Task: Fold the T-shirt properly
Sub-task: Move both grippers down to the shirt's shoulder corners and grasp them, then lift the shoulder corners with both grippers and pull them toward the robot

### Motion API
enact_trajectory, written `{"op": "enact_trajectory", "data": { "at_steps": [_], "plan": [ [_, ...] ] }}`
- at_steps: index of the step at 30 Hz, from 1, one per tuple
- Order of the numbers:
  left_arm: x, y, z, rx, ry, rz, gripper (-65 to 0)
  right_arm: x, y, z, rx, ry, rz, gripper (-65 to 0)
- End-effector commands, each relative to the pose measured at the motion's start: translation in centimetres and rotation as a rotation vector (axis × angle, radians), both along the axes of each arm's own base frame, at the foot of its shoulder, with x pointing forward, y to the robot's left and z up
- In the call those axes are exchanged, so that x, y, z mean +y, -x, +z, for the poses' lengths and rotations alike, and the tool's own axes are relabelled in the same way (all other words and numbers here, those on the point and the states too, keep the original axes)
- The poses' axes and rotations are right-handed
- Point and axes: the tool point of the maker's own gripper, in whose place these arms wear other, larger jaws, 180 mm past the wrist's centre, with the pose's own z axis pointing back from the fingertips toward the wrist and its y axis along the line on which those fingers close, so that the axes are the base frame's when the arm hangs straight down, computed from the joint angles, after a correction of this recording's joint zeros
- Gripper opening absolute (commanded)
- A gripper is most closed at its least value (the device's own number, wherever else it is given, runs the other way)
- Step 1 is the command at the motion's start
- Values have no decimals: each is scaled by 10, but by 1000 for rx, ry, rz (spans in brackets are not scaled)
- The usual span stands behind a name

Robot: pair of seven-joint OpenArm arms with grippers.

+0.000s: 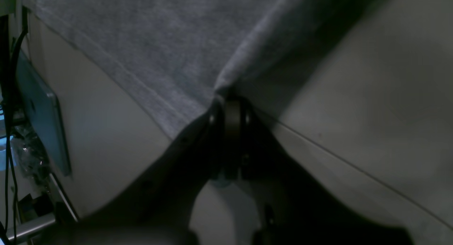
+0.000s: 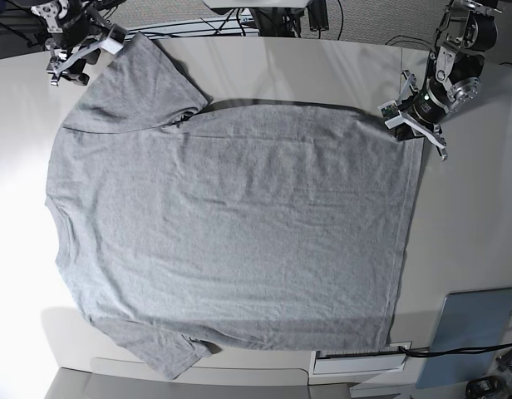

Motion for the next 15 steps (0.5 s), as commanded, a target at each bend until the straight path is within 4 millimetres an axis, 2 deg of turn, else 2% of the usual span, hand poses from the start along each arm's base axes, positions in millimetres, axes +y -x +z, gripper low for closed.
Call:
{"op": "enact_trajectory", "data": {
  "at_steps": [1,7,15],
  "plan": [
    [14,26,-19,118,-76,-6,-650,2,-6,2,-21,-2,17,-324],
    [14,26,-19,119,-76,-6,-650,15,-9,-27,20,29,64,-324],
    [14,26,-19,119,-77,-6,-650,27,-28,-42,11,-1,66,-324]
  ]
}}
